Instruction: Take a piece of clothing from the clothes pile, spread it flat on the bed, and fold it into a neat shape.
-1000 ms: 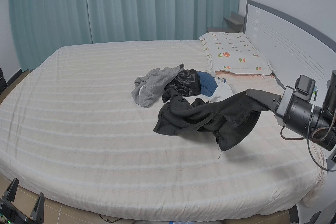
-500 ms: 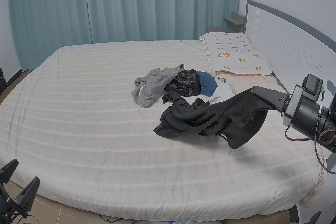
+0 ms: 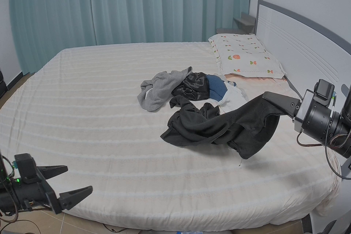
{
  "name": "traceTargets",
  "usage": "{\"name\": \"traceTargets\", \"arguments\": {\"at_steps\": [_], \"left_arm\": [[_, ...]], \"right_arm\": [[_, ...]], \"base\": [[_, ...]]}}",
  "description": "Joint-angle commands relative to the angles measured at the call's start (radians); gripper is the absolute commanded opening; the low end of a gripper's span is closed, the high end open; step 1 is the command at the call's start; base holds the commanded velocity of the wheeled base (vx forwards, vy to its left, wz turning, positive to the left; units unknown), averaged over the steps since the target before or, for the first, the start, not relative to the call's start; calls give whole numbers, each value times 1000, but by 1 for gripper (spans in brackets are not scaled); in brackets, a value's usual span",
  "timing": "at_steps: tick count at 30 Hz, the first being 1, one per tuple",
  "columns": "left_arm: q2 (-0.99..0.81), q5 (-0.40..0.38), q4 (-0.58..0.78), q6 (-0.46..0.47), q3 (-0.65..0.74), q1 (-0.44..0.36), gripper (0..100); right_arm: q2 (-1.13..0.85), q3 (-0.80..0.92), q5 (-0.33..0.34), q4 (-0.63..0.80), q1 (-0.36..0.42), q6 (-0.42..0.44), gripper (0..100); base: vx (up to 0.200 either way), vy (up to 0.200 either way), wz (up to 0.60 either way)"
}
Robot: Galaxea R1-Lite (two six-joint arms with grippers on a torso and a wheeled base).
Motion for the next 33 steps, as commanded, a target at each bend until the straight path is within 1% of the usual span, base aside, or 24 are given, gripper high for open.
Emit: {"name": "traceTargets", "arguments": {"at_steps": [1, 3, 4, 5, 6, 7, 8, 11, 14, 16, 17, 19, 20, 24, 29, 33], "left_arm": [[448, 20, -185, 109, -57, -76, 100], [566, 59, -259, 129, -88, -86, 100], [644, 94, -315, 125, -105, -104, 100], [667, 109, -334, 120, -111, -112, 100], [726, 146, -380, 113, -126, -130, 100], [726, 146, -380, 113, -126, -130, 100], [813, 204, -424, 79, -157, -161, 100], [927, 250, -432, 14, -237, -225, 100], [996, 272, -438, -30, -320, -268, 100], [1019, 272, -438, -33, -349, -277, 100], [1057, 276, -437, -35, -396, -284, 100], [1094, 281, -435, -35, -436, -290, 100], [1138, 293, -432, -38, -484, -293, 100], [1235, 362, -429, -41, -570, -307, 100], [1344, 373, -433, -41, -691, -322, 100], [1399, 373, -433, -55, -752, -330, 100]], "right_arm": [[41, -1, 6, -2, -33, 2, 0], [38, 0, 6, -2, -33, 2, 0], [36, 0, 3, -2, -33, -1, 0], [35, 0, 3, -4, -33, -3, 0], [32, -3, 2, -4, -33, -3, 0], [32, -3, 2, -4, -33, -3, 0], [29, -13, 0, -4, -33, -3, 0], [27, -26, -1, -4, -33, -11, 0], [30, -40, -1, -4, -26, -18, 0], [30, -44, 0, -5, -25, -18, 0], [30, -47, 2, -10, -22, -18, 0], [30, -46, 2, -22, -19, -18, 0], [32, -46, 2, -43, -11, -18, 0], [38, -52, -1, -82, -5, -18, 0], [39, -52, 0, -92, 4, -15, 0], [39, -52, -3, -92, 23, -15, 0]], "base": [[0, 0, 0], [0, 0, 0], [0, 0, 0], [0, 0, 0], [0, 0, 0], [0, 0, 0], [0, 0, 0], [0, 0, 0], [0, 0, 0], [0, 0, 0], [0, 0, 0], [0, 0, 0], [0, 0, 0], [0, 0, 0], [0, 0, 0], [0, 0, 0]]}}
